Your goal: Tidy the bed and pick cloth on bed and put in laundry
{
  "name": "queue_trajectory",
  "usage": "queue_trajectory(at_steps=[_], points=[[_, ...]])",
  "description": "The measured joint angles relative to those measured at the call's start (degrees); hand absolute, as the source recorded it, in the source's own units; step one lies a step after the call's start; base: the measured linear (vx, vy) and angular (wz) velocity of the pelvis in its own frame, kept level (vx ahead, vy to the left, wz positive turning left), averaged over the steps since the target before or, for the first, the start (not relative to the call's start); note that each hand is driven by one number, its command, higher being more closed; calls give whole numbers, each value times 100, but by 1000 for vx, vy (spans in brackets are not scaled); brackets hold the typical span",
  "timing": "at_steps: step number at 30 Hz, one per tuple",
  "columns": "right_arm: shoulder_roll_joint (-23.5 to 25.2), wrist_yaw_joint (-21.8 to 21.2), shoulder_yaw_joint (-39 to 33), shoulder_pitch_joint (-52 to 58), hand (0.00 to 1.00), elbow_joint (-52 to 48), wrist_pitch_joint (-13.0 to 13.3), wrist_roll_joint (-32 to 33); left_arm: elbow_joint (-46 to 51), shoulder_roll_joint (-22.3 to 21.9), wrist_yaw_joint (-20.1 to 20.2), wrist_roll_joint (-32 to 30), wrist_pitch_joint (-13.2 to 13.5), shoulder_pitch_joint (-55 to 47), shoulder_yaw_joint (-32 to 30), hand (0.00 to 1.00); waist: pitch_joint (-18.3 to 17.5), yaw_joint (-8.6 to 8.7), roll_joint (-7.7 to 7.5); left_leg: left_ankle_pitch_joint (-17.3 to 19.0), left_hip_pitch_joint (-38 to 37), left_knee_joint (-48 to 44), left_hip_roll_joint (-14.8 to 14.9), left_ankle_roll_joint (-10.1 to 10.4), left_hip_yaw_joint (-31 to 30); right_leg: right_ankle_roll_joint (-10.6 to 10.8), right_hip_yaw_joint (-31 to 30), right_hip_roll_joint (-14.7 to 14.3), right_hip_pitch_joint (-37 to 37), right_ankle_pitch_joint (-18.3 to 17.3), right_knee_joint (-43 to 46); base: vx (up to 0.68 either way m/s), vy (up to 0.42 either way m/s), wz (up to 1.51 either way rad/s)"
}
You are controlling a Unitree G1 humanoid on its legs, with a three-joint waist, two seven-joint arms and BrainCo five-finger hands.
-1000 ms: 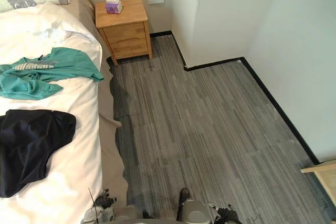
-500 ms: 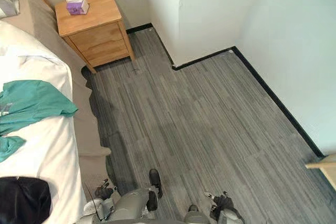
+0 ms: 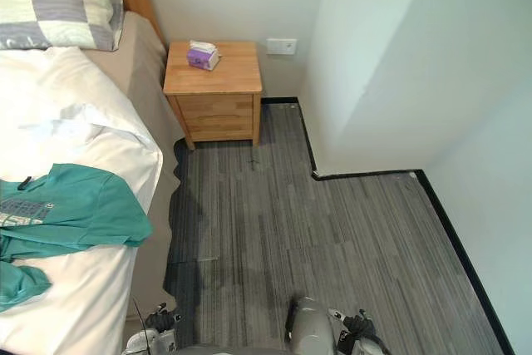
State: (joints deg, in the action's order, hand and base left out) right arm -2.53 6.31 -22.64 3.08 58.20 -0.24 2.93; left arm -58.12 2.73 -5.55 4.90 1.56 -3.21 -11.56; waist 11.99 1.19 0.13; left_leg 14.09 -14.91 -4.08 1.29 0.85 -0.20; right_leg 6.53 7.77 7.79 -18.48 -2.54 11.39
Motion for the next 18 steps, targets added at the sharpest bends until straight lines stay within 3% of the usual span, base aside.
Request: queue_trajectory(at_steps=[1,2,3,4,5,7,9,10,11,12,15,17,18], points=[[30,-1,-3,81,0,3,-12,13,-6,-32,-14,0,2,11,-1,0,-17,22,-79,120,-116,3,27,186,-107,-4,-325,50,-95,440,-629,498,-406,125],[15,-5,-14,123,0,7,-17,68,-97,-48,-37,0,5,9,-15,0,-22,44,-96,215,-256,-1,143,312,-202,46,-474,18,-58,1004,-555,506,-444,93],[-2,-11,-38,121,0,19,-17,104,-146,-111,-67,0,-1,-12,-44,0,-14,66,19,238,-331,-21,262,345,-240,77,-477,-64,-9,1328,-444,499,-421,61],[-45,-16,-152,68,0,47,4,102,-228,-300,-69,0,8,-21,-158,0,-34,63,252,81,-294,-199,487,460,-279,-67,-368,-223,-96,986,73,602,-492,43],[-33,-29,-245,46,0,59,6,105,-221,-363,-76,-1,45,-25,-285,0,-14,81,289,-161,-276,-442,575,546,-303,-243,-274,-263,-105,730,490,519,-397,32],[-17,-36,-244,83,0,14,7,103,-206,-427,-66,4,120,-35,-593,0,-12,78,292,-572,-58,-1404,693,551,-338,-424,-66,-315,164,252,837,514,-386,33],[-8,-36,-132,200,0,-131,-11,103,-112,-477,-69,30,142,-45,-846,0,1,94,293,-1497,760,-3206,799,559,-367,-568,108,-356,613,-52,777,499,-358,36],[-34,-31,-52,247,0,-176,-9,101,-57,-492,-70,60,154,-72,-900,0,30,61,268,-1748,1099,-3934,926,591,-335,-594,158,-407,819,-131,648,466,-302,14],[-55,-17,-48,275,0,-176,-11,103,-9,-484,-68,150,162,-58,-926,0,61,-57,316,-1233,1717,-5144,1214,459,30,-703,205,-514,1274,-228,424,300,-187,7],[-48,-16,-26,278,0,-162,-10,103,40,-469,-67,176,164,-53,-924,0,80,-107,281,-968,1931,-5387,1265,401,234,-724,217,-509,1501,-258,297,404,-265,8],[-38,-14,16,277,0,-68,-9,102,198,-456,-66,223,269,-52,-868,0,121,-211,189,-374,2477,-4789,1192,334,1063,-621,358,-330,2276,-315,-285,268,-127,21],[-51,-19,16,264,0,-26,-18,97,200,-444,-73,231,282,-56,-743,0,116,-204,182,-436,2567,-3257,959,340,1725,-435,552,-148,2525,-444,-400,281,-9,39],[-78,-21,15,238,0,-27,-19,97,192,-429,-71,230,279,-66,-614,0,98,-203,231,-784,2561,-2324,851,334,2170,-336,679,-131,2600,-523,-426,311,61,54]])
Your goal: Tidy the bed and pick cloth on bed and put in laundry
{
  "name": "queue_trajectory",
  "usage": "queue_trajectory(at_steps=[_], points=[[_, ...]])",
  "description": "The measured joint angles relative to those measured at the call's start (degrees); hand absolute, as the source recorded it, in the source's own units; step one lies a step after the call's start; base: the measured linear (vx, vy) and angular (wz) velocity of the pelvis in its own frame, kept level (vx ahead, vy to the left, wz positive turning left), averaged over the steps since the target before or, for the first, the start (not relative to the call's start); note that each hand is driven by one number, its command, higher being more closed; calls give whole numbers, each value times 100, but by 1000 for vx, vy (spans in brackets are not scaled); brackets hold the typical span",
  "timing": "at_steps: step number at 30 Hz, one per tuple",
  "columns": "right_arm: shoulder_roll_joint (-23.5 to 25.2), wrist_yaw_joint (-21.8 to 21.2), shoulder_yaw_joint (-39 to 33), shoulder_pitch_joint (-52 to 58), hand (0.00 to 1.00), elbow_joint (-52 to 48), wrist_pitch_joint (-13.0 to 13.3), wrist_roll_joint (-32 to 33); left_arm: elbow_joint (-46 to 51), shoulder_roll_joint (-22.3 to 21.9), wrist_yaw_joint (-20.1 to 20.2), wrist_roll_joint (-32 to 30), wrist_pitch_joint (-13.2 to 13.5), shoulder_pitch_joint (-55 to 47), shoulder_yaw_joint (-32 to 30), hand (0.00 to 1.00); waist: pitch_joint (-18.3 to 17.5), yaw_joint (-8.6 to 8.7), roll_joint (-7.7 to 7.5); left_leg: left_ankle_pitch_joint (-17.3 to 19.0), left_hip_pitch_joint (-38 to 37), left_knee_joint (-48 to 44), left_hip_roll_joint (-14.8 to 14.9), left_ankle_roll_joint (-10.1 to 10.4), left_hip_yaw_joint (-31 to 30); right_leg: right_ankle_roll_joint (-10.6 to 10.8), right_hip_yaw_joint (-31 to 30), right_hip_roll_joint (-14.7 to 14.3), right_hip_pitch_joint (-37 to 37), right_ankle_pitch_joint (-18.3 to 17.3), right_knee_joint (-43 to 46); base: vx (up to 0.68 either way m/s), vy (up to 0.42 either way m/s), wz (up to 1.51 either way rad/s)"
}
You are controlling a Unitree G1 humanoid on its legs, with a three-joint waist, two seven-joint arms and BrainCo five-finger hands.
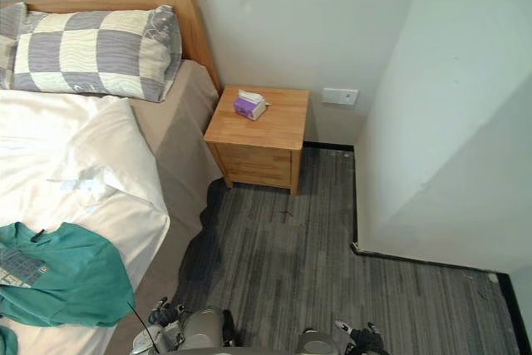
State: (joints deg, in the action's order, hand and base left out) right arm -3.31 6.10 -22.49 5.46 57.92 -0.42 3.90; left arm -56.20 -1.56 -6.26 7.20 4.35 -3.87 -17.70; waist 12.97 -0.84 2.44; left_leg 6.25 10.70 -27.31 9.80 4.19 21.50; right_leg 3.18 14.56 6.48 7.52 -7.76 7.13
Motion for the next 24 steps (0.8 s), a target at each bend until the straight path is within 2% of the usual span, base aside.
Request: queue_trajectory(at_steps=[1,2,3,4,5,6,7,8,9,10,11,12,13,15,17,18,19,20,21,22,23,24], points=[[-30,0,-4,14,0,8,-2,-7,-15,0,4,-3,-4,-6,68,0,-28,5,68,-456,22,516,-8,-83,355,86,150,-43,77,-68,-19,365,107,95],[-23,3,-34,10,0,102,-8,-32,-46,58,13,-8,-12,-4,197,0,-100,21,29,-323,-91,840,-82,-581,963,198,401,15,229,-183,-35,446,152,126],[71,1,-87,12,0,162,-12,-84,-45,149,22,-9,-11,-1,246,0,-137,0,-161,-304,-137,1129,-273,-729,1275,294,652,146,267,-256,-43,361,140,133],[123,-1,-97,-21,0,163,-8,-145,-39,199,26,0,-8,10,219,0,-137,-5,-241,-269,-149,1243,-391,-885,1418,306,805,205,301,-272,-36,259,113,117],[123,-10,-107,-70,0,167,-6,-226,-54,236,33,0,-23,14,196,0,-142,-24,-269,-149,-250,1457,-560,-1076,1402,324,931,268,380,-287,51,254,106,80],[127,-15,-107,-104,0,172,-7,-247,-65,230,42,0,-37,14,173,0,-140,-32,-285,-139,-348,1580,-666,-1136,1314,348,937,303,398,-310,207,335,129,96],[148,-22,-86,-138,0,164,3,-285,-115,218,92,-3,-78,-8,195,0,-149,-15,-259,-137,-674,1910,-902,-1134,1071,382,902,515,334,-332,1031,428,153,93],[110,-53,-90,-131,0,136,10,-314,-181,239,112,-14,-93,-17,259,0,-179,8,-254,-115,-940,2098,-1061,-1137,841,545,828,768,47,-256,2130,363,116,99],[104,-79,-75,-127,0,130,13,-352,-202,240,116,-20,-115,-17,311,0,-193,16,-267,-93,-1051,2162,-1130,-1132,697,714,713,884,-139,-144,2714,358,55,113],[100,-113,-70,-130,0,127,17,-402,-250,334,118,-65,-156,-5,451,0,-206,31,-286,-59,-1254,2250,-1222,-1132,369,830,396,989,-622,-133,4002,343,-16,135],[78,-119,-51,-125,0,126,14,-405,-283,370,120,-72,-164,-9,487,0,-205,57,-284,-59,-1415,2292,-1238,-1124,71,773,382,1025,-870,-248,4496,341,-43,140],[65,-116,-41,-117,0,125,12,-406,-279,393,118,-71,-165,-12,511,0,-170,57,-222,-62,-1503,2320,-1245,-1121,-58,788,439,1042,-936,-359,4596,336,-73,142],[49,-116,-39,-111,0,130,11,-406,-259,416,114,-73,-165,-19,541,0,-175,39,-238,-56,-1665,2337,-1251,-1097,-378,754,453,1047,-1082,-586,4455,357,-144,135],[50,-116,-39,-117,0,125,17,-404,-230,447,113,-71,-158,-68,576,0,-177,40,-240,-9,-1815,2326,-1252,-1001,-777,681,339,1031,-1200,-733,3918,279,-166,134],[62,-112,-32,-113,0,130,20,-391,-231,471,107,-77,-156,-82,584,0,-188,52,-251,34,-1842,2323,-1246,-848,-1446,632,-787,682,-1292,-738,2459,159,-213,136],[70,-112,-31,-106,0,133,18,-385,-234,468,103,-79,-155,-82,582,0,-190,67,-256,38,-1824,2319,-1247,-830,-1605,621,-1188,572,-1290,-731,2126,107,-302,158],[89,-114,-44,-81,0,139,16,-354,-240,468,96,-102,-142,-79,579,0,-198,96,-268,67,-1726,2228,-1253,-718,-2083,605,-2200,339,-1317,-699,1582,123,-380,170],[109,-114,-56,-48,0,141,15,-312,-238,470,92,-117,-126,-82,569,0,-214,128,-295,72,-1628,2126,-1249,-613,-2445,512,-2750,245,-1340,-603,1381,142,-480,179],[125,-115,-58,-22,0,142,12,-269,-239,475,83,-120,-122,-86,559,0,-242,142,-343,82,-1563,2068,-1251,-539,-2642,471,-2928,223,-1328,-538,1259,103,-486,177],[231,-117,-77,43,0,149,13,-216,-230,517,88,-120,-112,-94,430,0,-291,137,-539,131,-1403,1955,-1329,-362,-2968,493,-2997,361,-1241,-104,948,10,-547,168],[364,-121,-110,62,0,177,12,-201,-248,580,91,-124,-103,-87,230,0,-286,129,-672,212,-1367,1897,-1348,-239,-3133,621,-2762,527,-1145,-156,900,-21,-551,159],[295,-127,-135,36,0,195,8,-180,-282,482,71,-119,-118,-86,116,0,-269,156,-591,267,-1344,1846,-1196,-181,-3162,566,-2541,433,-1076,-167,948,-44,-507,140]])
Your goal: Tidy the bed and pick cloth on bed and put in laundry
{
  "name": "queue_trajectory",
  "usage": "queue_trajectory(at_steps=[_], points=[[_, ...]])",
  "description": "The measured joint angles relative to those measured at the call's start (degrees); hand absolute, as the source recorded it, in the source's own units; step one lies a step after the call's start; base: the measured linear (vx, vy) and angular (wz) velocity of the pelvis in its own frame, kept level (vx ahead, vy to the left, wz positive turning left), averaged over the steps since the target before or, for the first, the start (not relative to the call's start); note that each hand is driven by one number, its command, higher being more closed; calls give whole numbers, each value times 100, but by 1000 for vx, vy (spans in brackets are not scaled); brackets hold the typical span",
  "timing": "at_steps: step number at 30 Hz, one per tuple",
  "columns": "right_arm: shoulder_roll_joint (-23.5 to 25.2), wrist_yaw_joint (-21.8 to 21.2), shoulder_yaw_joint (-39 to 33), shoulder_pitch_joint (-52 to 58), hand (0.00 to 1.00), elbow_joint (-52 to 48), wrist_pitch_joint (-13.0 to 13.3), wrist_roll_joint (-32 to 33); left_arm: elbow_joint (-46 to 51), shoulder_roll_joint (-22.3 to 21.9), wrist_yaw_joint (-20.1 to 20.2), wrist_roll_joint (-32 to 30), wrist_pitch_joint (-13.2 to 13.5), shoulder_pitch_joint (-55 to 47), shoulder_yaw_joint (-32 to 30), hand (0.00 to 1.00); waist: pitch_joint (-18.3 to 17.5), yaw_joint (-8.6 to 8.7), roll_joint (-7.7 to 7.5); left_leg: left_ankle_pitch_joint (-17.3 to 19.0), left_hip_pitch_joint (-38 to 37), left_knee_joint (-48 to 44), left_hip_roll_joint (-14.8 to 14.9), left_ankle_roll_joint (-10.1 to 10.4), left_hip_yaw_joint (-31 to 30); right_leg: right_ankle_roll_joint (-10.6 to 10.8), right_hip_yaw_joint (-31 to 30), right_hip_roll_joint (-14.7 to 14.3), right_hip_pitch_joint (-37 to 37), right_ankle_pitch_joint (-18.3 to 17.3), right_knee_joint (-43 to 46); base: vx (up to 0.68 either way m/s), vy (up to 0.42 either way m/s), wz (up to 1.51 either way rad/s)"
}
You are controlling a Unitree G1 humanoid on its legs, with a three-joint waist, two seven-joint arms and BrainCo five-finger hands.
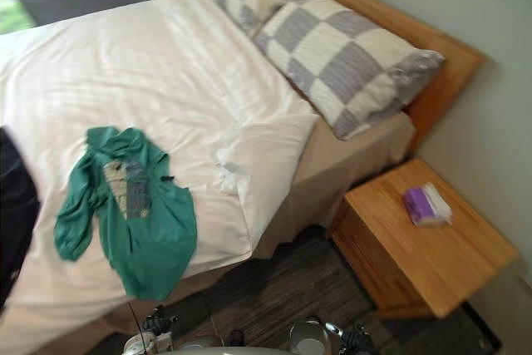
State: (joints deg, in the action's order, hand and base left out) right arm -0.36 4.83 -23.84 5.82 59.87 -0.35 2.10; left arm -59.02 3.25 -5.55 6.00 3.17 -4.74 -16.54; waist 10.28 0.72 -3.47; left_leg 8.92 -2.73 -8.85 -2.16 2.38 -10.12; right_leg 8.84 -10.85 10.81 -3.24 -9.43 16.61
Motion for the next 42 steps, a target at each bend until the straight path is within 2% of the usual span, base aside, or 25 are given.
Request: queue_trajectory(at_steps=[1,2,3,5,7,8,9,10,11,12,13,14,17,20,22,25,27,30,32,35,42], points=[[-98,12,-14,84,0,-40,7,1,6,-196,10,-2,10,-62,-162,0,-68,-2,224,-108,19,48,445,159,386,-132,362,-175,90,-16,-70,-26,-345,100],[-152,9,10,85,0,-51,6,2,18,-257,7,0,22,-83,-182,0,-64,2,316,-189,-6,125,586,289,427,-179,476,-262,136,-25,-82,-57,-411,104],[-212,2,94,67,0,-55,7,0,41,-320,13,20,49,-95,-264,0,-74,-13,396,-409,-40,397,818,573,387,-291,699,-429,197,3,-144,-66,-291,58],[-241,6,190,59,0,-56,17,0,42,-369,25,64,56,-120,-320,0,-93,-32,433,-647,-18,665,1018,580,342,-441,884,-626,209,94,-296,-58,-204,45],[-218,12,192,58,0,-45,13,-3,50,-383,32,106,61,-102,-323,0,-99,-2,433,-819,127,673,1096,511,621,-506,1087,-637,239,138,-372,-35,-81,51],[-181,21,183,96,0,-43,5,-2,51,-359,37,117,61,-76,-327,0,-64,31,335,-940,215,583,1141,375,1435,-528,1274,-523,265,151,-391,-64,-4,73],[-159,26,175,152,0,-39,0,-1,53,-326,39,123,77,-62,-329,0,-25,51,292,-803,298,225,1207,189,2257,-529,1425,-409,306,153,-403,-72,15,71],[-157,27,172,170,0,-40,-1,0,59,-311,38,122,78,-58,-319,0,-22,50,288,-672,382,-102,1235,99,2690,-528,1514,-353,325,152,-399,-81,72,58],[-205,35,129,170,0,-48,0,12,59,-313,40,121,74,-55,-293,0,-9,77,369,-489,500,-521,1317,43,3260,-447,1605,-272,389,122,-386,-48,61,38],[-249,40,97,160,0,-45,0,21,55,-311,41,123,72,-57,-264,0,-5,85,378,-486,494,-519,1293,46,3271,-430,1613,-255,402,114,-378,-52,88,32],[-238,44,48,153,0,-49,3,71,51,-297,38,118,53,-73,-220,0,-63,131,426,-565,420,-259,1140,5,3261,-397,1601,-145,420,117,-440,-33,150,12],[-197,40,-70,152,0,-55,8,208,36,-248,42,113,36,-90,-156,0,-83,158,394,-821,187,399,861,-26,3272,-317,1563,-32,456,204,-641,-42,181,7],[-87,55,-724,279,0,-68,-13,529,-20,-207,52,105,-51,-120,-103,0,-82,264,403,-1343,-208,1486,515,-69,3172,-271,1626,48,616,330,-954,-32,149,25],[-92,158,-1249,410,0,-189,-22,750,-17,-120,61,101,-54,-178,-99,0,-125,317,322,-1343,-266,1487,455,-71,3075,-279,1695,88,810,336,-1091,17,54,20],[-248,204,-1629,443,0,-642,-20,880,-18,-20,61,100,-61,-224,-101,0,-140,340,268,-1331,-296,1488,433,-86,3087,-298,1671,105,827,348,-1097,12,27,-3],[-740,413,-2077,382,0,-1659,-22,909,-15,95,58,102,-61,-357,-113,0,-129,368,229,-1317,-282,1488,419,-103,3096,-292,1656,118,821,344,-1123,0,0,0],[-1437,612,-2217,144,0,-2548,23,803,-10,172,57,101,-56,-561,-112,0,-133,461,221,-1308,-267,1488,414,-111,3091,-285,1659,117,825,339,-1149,30,9,3],[-2111,779,-2306,-299,0,-2812,164,540,-10,187,59,99,-51,-710,-63,0,-140,482,206,-1310,-239,1488,410,-110,3072,-299,1698,105,825,356,-1169,38,-3,7],[-2430,784,-2211,-607,0,-2893,173,364,-12,211,64,92,-48,-794,109,0,-156,480,180,-1315,-225,1488,410,-113,3061,-251,1711,99,822,388,-1171,47,-12,4],[-2953,775,-1544,-1226,0,-2968,200,-65,-11,209,72,55,-44,-807,326,0,-158,479,173,-1342,-207,1487,408,-132,3016,-189,1720,89,817,434,-1176,57,-13,-1],[-3462,755,65,-2527,0,-3372,240,-625,0,266,162,54,10,-795,515,0,-119,469,220,-1365,-79,1487,406,-109,2868,-190,1872,85,784,435,-1184,34,-5,10]])
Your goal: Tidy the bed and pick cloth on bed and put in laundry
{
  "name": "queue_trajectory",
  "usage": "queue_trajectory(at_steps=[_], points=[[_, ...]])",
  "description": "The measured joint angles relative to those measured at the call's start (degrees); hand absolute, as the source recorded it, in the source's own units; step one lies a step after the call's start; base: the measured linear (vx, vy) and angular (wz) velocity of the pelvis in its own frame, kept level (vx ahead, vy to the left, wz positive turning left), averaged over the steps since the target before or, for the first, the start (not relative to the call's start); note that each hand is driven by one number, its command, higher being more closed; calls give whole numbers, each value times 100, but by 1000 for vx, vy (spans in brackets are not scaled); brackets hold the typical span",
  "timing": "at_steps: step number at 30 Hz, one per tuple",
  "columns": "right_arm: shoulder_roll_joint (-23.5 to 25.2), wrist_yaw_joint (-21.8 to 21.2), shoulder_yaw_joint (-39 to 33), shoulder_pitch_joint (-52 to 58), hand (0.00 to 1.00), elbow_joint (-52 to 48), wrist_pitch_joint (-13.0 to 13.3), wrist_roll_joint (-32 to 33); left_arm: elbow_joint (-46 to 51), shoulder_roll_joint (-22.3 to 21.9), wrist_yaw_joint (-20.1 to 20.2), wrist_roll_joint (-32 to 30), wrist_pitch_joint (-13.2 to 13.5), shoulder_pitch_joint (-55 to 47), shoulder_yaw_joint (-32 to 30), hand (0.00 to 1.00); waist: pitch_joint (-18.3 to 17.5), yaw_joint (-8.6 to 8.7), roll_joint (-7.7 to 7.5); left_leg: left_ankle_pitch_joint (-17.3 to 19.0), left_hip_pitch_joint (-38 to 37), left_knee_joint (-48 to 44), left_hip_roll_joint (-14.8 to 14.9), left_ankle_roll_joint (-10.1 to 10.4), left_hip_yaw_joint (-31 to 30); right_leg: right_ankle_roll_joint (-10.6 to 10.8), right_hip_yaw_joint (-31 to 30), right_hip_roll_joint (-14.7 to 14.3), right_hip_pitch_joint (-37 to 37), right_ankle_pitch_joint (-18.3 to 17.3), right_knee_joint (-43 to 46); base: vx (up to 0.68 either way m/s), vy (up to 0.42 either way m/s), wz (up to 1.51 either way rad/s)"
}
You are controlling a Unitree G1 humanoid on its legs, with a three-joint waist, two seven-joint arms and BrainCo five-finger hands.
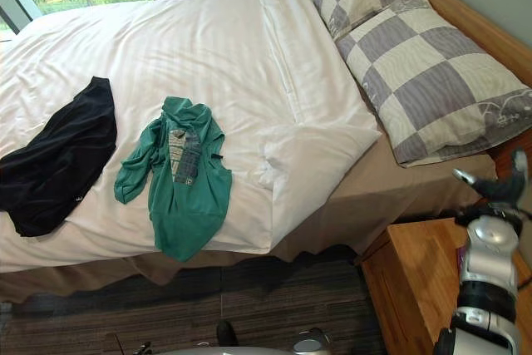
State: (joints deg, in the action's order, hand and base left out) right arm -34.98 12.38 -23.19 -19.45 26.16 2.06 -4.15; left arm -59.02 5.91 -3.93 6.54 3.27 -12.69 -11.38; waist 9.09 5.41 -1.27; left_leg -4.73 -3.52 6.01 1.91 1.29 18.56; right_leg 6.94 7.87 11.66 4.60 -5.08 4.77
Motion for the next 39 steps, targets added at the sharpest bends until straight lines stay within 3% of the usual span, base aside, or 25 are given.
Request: queue_trajectory(at_steps=[6,9,11,20,29,39], points=[[-408,-15,1227,-1655,0,79,164,-106,57,-13,3,11,167,32,83,0,293,-26,98,-138,398,-2,10,-35,-139,-23,125,-4,-301,76,0,-31,18,13],[-718,-23,1779,-2446,0,353,196,-115,172,-38,1,66,183,61,231,0,381,-176,215,-270,666,-6,104,-26,-200,-178,124,-94,-481,266,-86,-23,11,7],[-759,-22,2006,-2837,0,517,205,-139,271,-76,0,68,236,81,246,0,443,-208,298,-319,757,-5,125,-24,-299,-279,144,-160,-523,337,-115,-36,7,17],[-766,-154,2994,-3774,0,961,310,-338,297,-130,-15,269,363,292,541,0,724,-377,637,-616,1404,1,336,23,-509,-294,160,-386,-1096,438,-88,-115,27,7],[-238,-268,3160,-3698,0,913,313,-564,346,-34,-129,299,442,555,738,0,909,-350,664,-721,1734,-2,437,62,-598,-258,205,-466,-1385,572,-97,-32,9,2],[-95,-506,3650,-3839,0,1094,318,-813,574,21,-139,304,500,990,917,0,1285,-540,680,-886,2123,-6,411,54,-717,-245,305,-439,-1763,586,30,17,1,6]])
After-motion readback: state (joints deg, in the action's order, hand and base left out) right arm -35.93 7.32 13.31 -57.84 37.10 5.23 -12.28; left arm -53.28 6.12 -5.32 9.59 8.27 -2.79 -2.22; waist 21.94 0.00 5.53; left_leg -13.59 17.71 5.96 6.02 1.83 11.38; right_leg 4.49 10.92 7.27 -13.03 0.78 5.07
